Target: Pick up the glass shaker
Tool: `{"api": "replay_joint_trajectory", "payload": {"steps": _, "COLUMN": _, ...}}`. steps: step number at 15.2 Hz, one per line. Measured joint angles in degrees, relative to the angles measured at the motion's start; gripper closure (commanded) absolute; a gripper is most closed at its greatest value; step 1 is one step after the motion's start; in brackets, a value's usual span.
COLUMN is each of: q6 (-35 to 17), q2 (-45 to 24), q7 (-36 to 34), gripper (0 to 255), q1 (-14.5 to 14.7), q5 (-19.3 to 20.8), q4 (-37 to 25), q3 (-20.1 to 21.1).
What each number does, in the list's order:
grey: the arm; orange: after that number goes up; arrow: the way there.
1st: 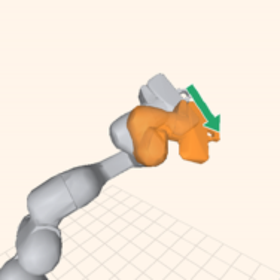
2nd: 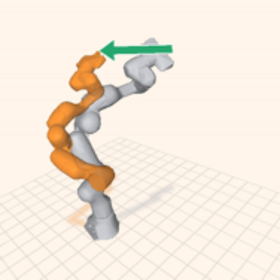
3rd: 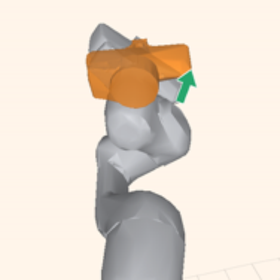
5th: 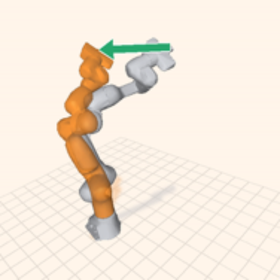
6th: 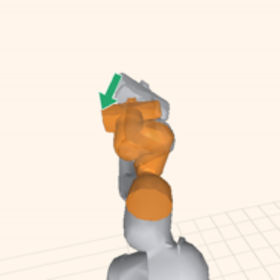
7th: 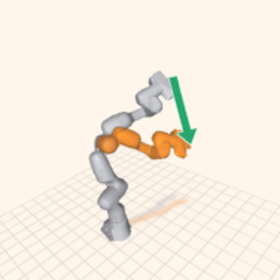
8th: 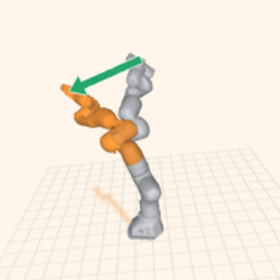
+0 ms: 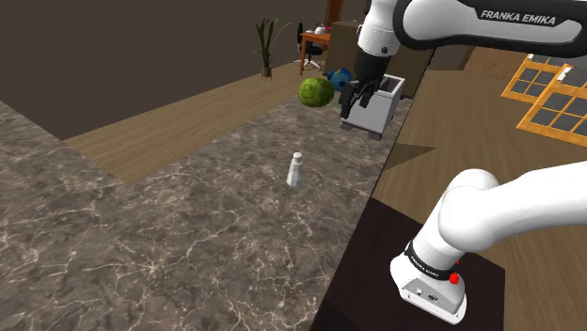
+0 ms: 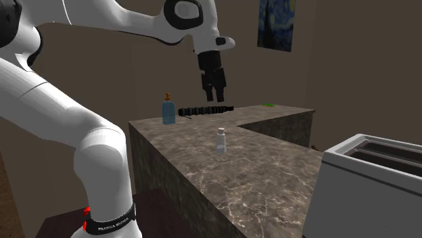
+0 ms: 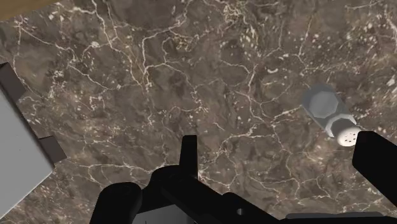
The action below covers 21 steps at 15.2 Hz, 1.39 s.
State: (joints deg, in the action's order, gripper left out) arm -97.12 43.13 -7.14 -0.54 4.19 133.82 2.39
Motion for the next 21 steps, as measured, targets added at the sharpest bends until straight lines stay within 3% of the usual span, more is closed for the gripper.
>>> {"api": "replay_joint_trajectory", "payload": {"steps": 5, "q6": -3.9, "q2": -3.7, "q7": -3.7, "gripper": 0, "q1": 0.5, "q5": -1.6, "q4": 1.0, "q3": 2.4}}
{"api": "replay_joint_trajectory", "payload": {"steps": 16, "q6": -17.1, "q2": -20.4, "q7": -16.3, "gripper": 0, "q1": 1.5, "q5": -4.7, "q4": -0.7, "q3": 10.2}}
{"api": "replay_joint_trajectory", "payload": {"steps": 21, "q6": -20.9, "q2": -21.7, "q7": -17.1, "gripper": 0, "q1": 1.5, "q5": -4.7, "q4": 2.0, "q3": 10.6}}
